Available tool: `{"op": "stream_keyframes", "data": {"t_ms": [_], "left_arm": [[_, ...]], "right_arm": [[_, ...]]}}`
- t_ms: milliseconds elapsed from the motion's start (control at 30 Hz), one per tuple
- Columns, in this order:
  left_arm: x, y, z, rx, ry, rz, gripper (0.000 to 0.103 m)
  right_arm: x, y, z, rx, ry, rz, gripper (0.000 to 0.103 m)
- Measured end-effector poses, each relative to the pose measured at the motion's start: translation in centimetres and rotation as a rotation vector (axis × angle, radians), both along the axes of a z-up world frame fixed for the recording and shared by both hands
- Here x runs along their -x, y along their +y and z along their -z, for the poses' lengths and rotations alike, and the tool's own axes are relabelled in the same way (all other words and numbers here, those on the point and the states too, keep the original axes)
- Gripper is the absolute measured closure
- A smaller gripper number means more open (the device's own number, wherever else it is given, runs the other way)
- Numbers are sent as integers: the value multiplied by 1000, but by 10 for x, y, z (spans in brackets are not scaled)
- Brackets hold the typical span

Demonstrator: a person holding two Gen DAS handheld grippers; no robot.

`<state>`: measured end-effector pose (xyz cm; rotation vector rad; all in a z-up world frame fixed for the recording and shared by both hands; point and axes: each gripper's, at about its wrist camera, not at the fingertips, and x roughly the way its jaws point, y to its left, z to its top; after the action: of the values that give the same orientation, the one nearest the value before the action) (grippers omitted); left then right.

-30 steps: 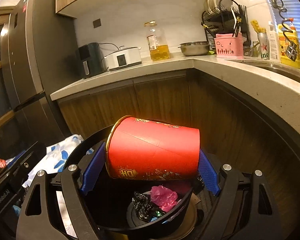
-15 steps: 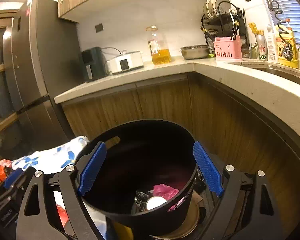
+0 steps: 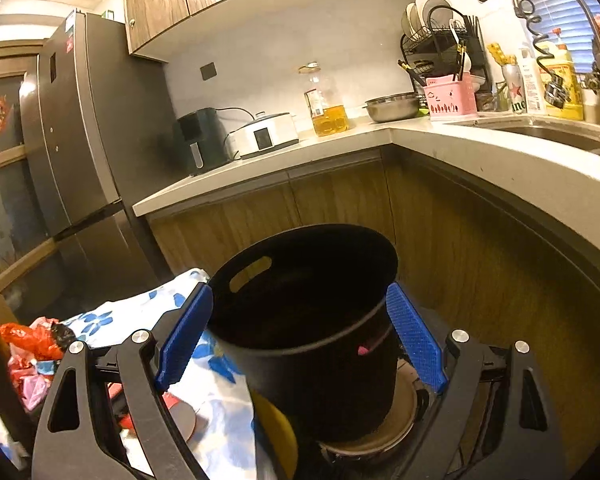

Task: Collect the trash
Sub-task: 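Move the left tool to the red cup on the table and grasp it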

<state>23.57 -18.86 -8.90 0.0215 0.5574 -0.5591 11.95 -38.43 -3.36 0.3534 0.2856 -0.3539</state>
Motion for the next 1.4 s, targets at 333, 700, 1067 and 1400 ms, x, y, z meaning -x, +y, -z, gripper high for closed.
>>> {"op": "stream_keyframes", "data": {"t_ms": [333, 700, 1067, 1400], "left_arm": [[-4, -5, 14, -38, 51, 36, 10], [-11, -13, 22, -79, 93, 62, 21], [-15, -13, 30, -72, 143, 77, 70], [-14, -3, 27, 2, 154, 88, 99]], "right_arm": [[10, 9, 6, 2, 21, -11, 17], [13, 7, 9, -8, 22, -1, 17], [15, 7, 12, -14, 24, 2, 17], [15, 7, 11, -10, 27, 0, 17]]}}
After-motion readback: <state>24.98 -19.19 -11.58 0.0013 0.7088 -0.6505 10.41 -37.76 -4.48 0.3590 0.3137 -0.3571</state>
